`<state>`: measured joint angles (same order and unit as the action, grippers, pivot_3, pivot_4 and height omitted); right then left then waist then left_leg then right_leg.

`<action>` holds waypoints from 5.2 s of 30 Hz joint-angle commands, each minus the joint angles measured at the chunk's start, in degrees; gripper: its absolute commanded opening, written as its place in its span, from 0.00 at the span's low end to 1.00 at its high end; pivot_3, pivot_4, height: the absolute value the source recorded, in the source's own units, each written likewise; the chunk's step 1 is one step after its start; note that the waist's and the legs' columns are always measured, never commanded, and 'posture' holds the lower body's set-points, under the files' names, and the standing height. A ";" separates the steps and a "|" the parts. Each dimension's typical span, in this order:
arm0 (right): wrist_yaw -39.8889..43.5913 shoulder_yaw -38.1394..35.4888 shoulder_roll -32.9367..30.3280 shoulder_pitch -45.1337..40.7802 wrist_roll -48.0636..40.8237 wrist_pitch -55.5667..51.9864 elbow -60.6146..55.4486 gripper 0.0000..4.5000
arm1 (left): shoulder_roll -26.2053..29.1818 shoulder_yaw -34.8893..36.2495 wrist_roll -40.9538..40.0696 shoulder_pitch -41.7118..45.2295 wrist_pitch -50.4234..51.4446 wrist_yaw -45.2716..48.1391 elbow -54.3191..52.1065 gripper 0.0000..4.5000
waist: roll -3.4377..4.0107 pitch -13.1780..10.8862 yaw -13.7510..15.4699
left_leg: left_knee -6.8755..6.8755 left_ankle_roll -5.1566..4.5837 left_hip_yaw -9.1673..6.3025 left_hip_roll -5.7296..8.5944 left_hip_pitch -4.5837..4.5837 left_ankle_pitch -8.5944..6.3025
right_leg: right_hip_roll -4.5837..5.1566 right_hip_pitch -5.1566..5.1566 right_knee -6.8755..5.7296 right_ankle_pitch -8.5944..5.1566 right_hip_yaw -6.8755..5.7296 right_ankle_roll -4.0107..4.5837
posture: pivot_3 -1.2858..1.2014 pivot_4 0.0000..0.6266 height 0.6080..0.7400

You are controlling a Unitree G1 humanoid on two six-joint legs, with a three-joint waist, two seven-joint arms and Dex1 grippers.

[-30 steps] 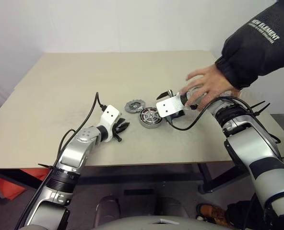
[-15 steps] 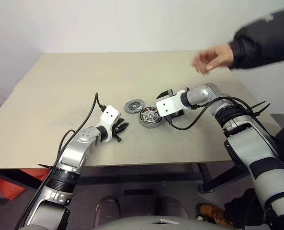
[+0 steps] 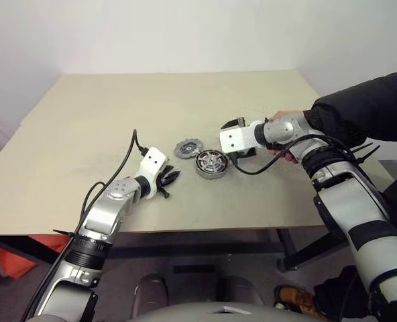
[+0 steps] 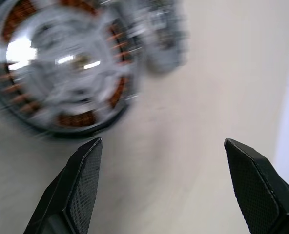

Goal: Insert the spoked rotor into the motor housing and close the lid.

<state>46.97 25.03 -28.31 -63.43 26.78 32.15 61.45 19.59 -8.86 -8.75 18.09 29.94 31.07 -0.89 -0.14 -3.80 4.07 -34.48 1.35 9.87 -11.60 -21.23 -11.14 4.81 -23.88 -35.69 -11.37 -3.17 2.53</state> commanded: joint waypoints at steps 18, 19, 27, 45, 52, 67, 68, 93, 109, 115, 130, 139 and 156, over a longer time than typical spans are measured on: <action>-19.54 -31.68 14.15 16.22 -31.05 -29.93 -17.85 1.00 | 0.14 0.02 0.34 0.71 -0.93 0.77 -0.98 0.30 | -0.05 0.04 -0.42 | 0.01 0.14 -0.04 -0.18 0.78 0.06 | -0.23 0.69 0.03 -0.01 0.03 -0.03 | 0.52 0.00 1.00; -20.01 -32.28 15.06 17.06 -31.85 -30.55 -18.15 1.00 | 0.14 0.01 0.35 0.69 -0.88 0.78 -1.05 0.30 | -0.05 0.04 -0.45 | 0.06 0.17 -0.04 -0.19 0.80 0.08 | -0.27 0.67 0.03 -0.01 0.04 -0.02 | 0.52 0.00 1.00; -24.34 -33.51 17.43 20.48 -32.08 -26.69 -16.70 1.00 | 0.40 0.08 0.43 0.38 -0.31 0.87 -1.56 0.30 | -0.05 0.05 -0.45 | 0.26 0.33 -0.03 -0.19 1.02 0.17 | -0.33 0.74 0.09 -0.10 0.08 -0.11 | 0.52 0.00 1.00; -27.79 -31.82 17.96 22.61 -29.88 -20.41 -15.40 0.79 | 0.66 0.07 0.56 0.71 -0.98 1.36 -0.02 0.31 | -0.09 0.07 -0.90 | 0.35 0.36 -0.03 -0.19 1.13 0.17 | -0.40 0.83 0.20 -0.24 0.08 -0.35 | 0.52 0.00 1.00; -29.36 -33.04 17.48 21.65 -30.67 -23.53 -15.42 0.99 | 0.59 -0.04 0.74 0.62 -1.22 1.44 0.27 0.31 | -0.09 0.07 -1.62 | 0.38 0.36 -0.03 -0.19 1.12 0.17 | -0.41 0.83 0.24 -0.24 0.08 -0.35 | 0.52 0.00 1.00; -29.55 -33.39 17.32 21.38 -30.56 -19.33 -14.04 0.47 | 0.31 0.07 1.20 0.43 -1.18 1.23 0.27 0.31 | -0.03 0.04 -1.60 | 0.54 0.37 -0.02 -0.19 0.97 0.16 | -0.41 0.69 0.37 -0.24 0.08 -0.34 | 0.52 0.00 1.00; -29.43 -33.22 17.27 21.29 -30.42 -19.17 -13.82 0.37 | 0.30 0.07 1.21 0.42 -1.18 1.21 0.26 0.31 | -0.02 0.03 -1.59 | 0.54 0.37 -0.02 -0.19 0.92 0.16 | -0.41 0.64 0.37 -0.23 0.08 -0.33 | 0.52 0.00 1.00; -6.16 -9.32 -4.77 8.68 -8.63 -3.40 -10.76 0.63 | -0.68 -0.09 1.75 2.55 -2.86 0.85 3.25 0.31 | 0.05 -0.02 -1.43 | 0.43 0.31 -0.01 -0.18 0.09 0.13 | -0.43 -0.01 0.45 0.00 0.06 0.06 | 0.52 0.00 1.00; 16.56 4.41 -3.50 -7.41 0.21 13.28 1.51 0.63 | -0.19 0.43 1.46 1.75 -2.29 1.07 1.13 0.31 | 0.06 -0.03 -1.53 | 0.22 0.10 -0.01 -0.25 -0.16 0.02 | -0.40 -0.18 0.33 0.03 0.05 0.14 | 0.52 0.00 1.00; 13.97 5.42 -1.30 -9.42 2.58 14.56 3.49 0.81 | 0.10 0.37 1.32 1.79 -2.15 1.14 1.12 0.31 | 0.07 -0.03 -1.53 | 0.19 0.10 -0.01 -0.25 -0.17 0.02 | -0.39 -0.19 0.27 0.04 0.06 0.15 | 0.52 0.00 1.00; 17.35 10.20 -0.91 -11.48 7.16 24.43 4.65 0.97 | -0.16 0.14 1.52 1.87 -2.26 0.80 1.46 0.31 | 0.07 -0.04 -1.54 | 0.16 0.10 -0.02 -0.26 -0.16 0.02 | -0.39 -0.20 0.22 0.05 0.06 0.16 | 0.52 0.00 1.00; 13.99 12.25 1.97 -11.73 10.44 23.33 7.20 0.97 | -0.40 0.22 1.68 1.51 -2.30 0.29 1.26 0.31 | 0.07 -0.04 -1.55 | 0.13 0.10 -0.02 -0.26 -0.16 0.02 | -0.39 -0.21 0.15 0.05 0.06 0.18 | 0.52 0.00 1.00; 9.30 14.84 4.75 -11.68 14.88 22.07 10.79 0.68 | -0.22 0.24 1.79 0.54 -2.36 -0.54 0.15 0.31 | 0.09 -0.05 -1.59 | 0.05 0.11 -0.02 -0.27 -0.15 0.02 | -0.39 -0.21 0.05 0.05 0.07 0.19 | 0.52 0.00 1.00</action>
<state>57.12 39.98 -23.64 -73.26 41.62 54.35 72.73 19.13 -9.18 -7.35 18.05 28.19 30.80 1.76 -0.06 -3.84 2.48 -34.44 1.46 9.85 -11.87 -21.38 -11.11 4.42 -24.10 -35.64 -11.32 -3.10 2.73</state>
